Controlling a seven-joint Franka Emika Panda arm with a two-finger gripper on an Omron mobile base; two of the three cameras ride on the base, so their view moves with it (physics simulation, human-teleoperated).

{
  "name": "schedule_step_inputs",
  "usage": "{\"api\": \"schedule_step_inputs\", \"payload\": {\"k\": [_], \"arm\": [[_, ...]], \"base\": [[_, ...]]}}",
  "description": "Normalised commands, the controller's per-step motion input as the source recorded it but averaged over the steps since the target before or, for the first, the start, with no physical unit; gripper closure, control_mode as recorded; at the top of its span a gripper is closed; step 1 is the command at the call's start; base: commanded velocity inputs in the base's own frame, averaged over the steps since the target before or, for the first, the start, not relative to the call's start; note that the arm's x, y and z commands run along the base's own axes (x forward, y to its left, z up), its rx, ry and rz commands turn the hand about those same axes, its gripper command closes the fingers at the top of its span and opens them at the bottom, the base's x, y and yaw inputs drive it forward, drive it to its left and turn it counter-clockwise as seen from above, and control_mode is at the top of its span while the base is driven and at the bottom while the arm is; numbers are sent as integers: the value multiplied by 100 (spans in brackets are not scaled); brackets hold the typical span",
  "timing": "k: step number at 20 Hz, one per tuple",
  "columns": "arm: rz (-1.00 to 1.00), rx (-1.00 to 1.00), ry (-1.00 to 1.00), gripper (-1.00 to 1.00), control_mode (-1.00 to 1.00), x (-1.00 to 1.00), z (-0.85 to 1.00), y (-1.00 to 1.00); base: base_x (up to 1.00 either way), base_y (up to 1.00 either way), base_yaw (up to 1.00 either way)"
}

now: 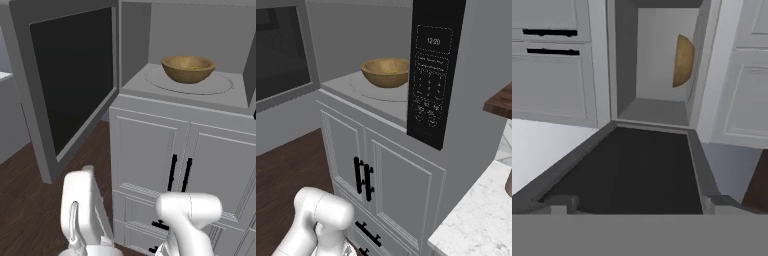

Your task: Pick the cucumber from the sink and place it in the bowl. Then pick the bowl and place it in the microwave. Then close the microwave door and press the start button.

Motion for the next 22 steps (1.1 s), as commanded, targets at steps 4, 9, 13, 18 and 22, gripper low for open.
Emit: {"api": "schedule_step_inputs", "payload": {"k": [4, 9, 13, 18, 22], "arm": [[0, 8, -10, -100, -100, 34, -70, 70], [0, 7, -9, -100, -100, 60, -70, 71], [0, 4, 0, -100, -100, 68, -40, 50], [-3, 6, 0, -100, -100, 55, -48, 64], [-1, 9, 0, -100, -100, 49, -49, 65]], "base": [[0, 0, 0], [0, 0, 0], [0, 0, 0], [0, 0, 0], [0, 0, 0]]}}
